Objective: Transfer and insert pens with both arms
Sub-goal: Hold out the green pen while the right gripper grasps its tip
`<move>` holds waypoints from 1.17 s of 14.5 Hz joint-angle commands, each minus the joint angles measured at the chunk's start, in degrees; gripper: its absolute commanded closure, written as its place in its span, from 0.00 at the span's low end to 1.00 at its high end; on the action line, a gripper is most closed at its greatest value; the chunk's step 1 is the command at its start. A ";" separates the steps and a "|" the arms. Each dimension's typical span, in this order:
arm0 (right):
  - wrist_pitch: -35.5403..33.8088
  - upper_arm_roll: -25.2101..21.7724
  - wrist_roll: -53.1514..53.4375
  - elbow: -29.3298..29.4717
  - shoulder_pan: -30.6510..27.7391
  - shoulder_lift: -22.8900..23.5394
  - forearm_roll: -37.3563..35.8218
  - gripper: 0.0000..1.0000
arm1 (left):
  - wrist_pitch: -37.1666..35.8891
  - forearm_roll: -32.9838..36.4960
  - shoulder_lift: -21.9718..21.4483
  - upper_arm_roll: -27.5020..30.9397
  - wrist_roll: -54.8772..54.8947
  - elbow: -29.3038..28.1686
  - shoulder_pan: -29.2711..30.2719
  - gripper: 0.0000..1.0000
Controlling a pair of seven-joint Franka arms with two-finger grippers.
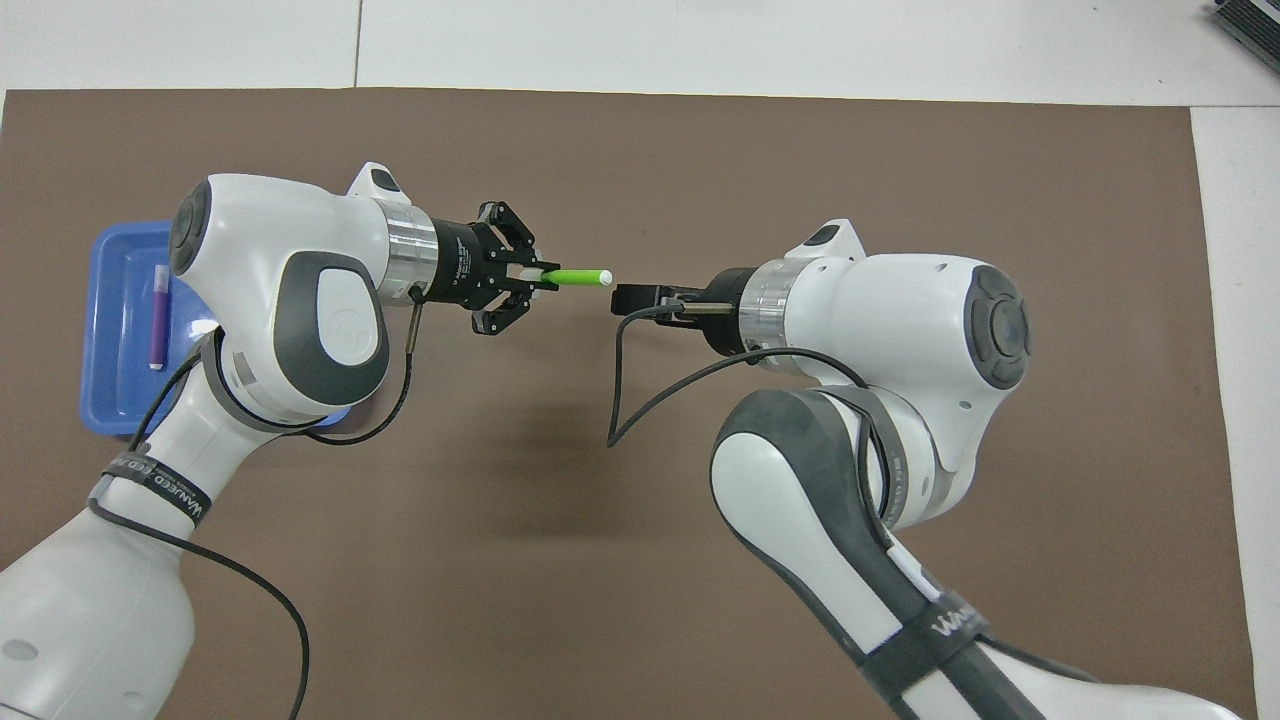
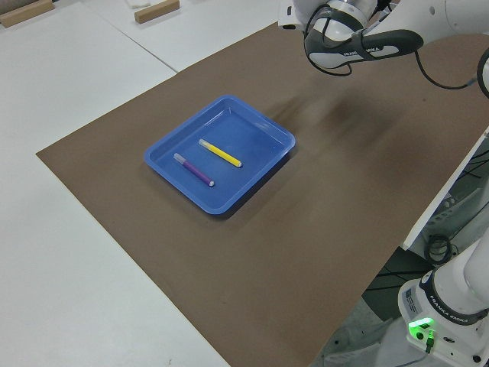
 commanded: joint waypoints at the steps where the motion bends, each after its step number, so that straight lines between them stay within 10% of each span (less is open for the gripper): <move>1: -1.17 -0.09 -2.13 1.84 -0.16 0.85 0.20 0.07 | 0.43 -1.17 -0.91 0.46 -0.28 -1.19 -1.93 1.00; 8: 1.38 -0.09 -3.71 2.72 0.37 3.13 -0.24 0.38 | -3.52 -4.24 -1.43 0.20 -0.19 -0.39 -1.76 1.00; 17: 2.70 -0.09 -3.53 2.81 0.63 4.37 -0.16 0.50 | -2.91 -4.60 -1.79 -0.86 -0.19 -0.66 -1.94 1.00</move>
